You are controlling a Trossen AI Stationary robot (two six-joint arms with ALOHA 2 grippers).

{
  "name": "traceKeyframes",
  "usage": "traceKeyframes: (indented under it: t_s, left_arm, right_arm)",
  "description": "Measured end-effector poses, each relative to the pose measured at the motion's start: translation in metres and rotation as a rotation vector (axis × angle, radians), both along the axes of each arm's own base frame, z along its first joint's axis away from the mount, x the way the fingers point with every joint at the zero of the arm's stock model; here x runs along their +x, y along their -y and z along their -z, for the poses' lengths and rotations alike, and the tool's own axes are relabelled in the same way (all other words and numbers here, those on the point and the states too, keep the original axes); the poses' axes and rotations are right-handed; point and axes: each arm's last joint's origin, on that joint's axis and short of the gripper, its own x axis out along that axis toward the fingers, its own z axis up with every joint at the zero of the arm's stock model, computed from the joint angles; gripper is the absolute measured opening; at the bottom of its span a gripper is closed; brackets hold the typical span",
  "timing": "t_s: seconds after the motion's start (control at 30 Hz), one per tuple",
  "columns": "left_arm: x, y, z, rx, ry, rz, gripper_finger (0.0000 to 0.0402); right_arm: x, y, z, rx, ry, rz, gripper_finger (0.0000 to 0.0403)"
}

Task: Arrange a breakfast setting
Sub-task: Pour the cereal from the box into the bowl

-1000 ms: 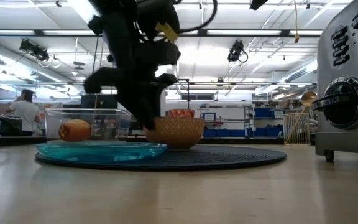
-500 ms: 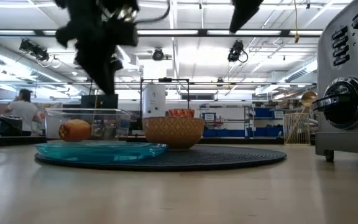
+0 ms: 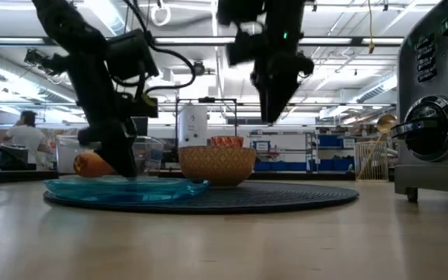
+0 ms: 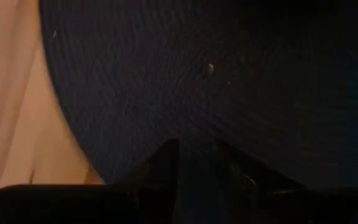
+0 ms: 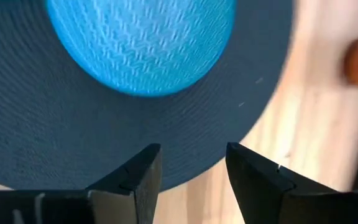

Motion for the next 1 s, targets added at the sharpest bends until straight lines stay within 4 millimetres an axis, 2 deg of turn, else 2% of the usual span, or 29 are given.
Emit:
traceKeyframes:
  t_s: [0.23, 0.4, 0.57, 0.73, 1.0]
  left_arm:
    - [0.014, -0.001, 0.011, 0.073, 0.048, 0.108, 0.0105]
    - [0.016, -0.001, 0.013, 0.068, 0.065, 0.100, 0.0105]
    - [0.016, -0.001, 0.013, 0.072, 0.055, 0.101, 0.0105]
    - [0.014, -0.002, 0.014, 0.087, 0.029, 0.094, 0.0105]
    - [0.012, -0.002, 0.015, 0.091, 0.016, 0.091, 0.0105]
  right_arm:
    - [0.003, 0.004, 0.029, 0.055, -0.100, 0.044, 0.0184]
    - [-0.012, 0.007, 0.053, 0.101, -0.196, 0.064, 0.0183]
    - [-0.017, 0.007, 0.075, 0.133, -0.179, 0.066, 0.0183]
    - [-0.010, 0.004, 0.072, 0.131, -0.099, 0.051, 0.0183]
    - [0.002, -0.004, 0.054, 0.142, 0.028, 0.013, 0.0182]
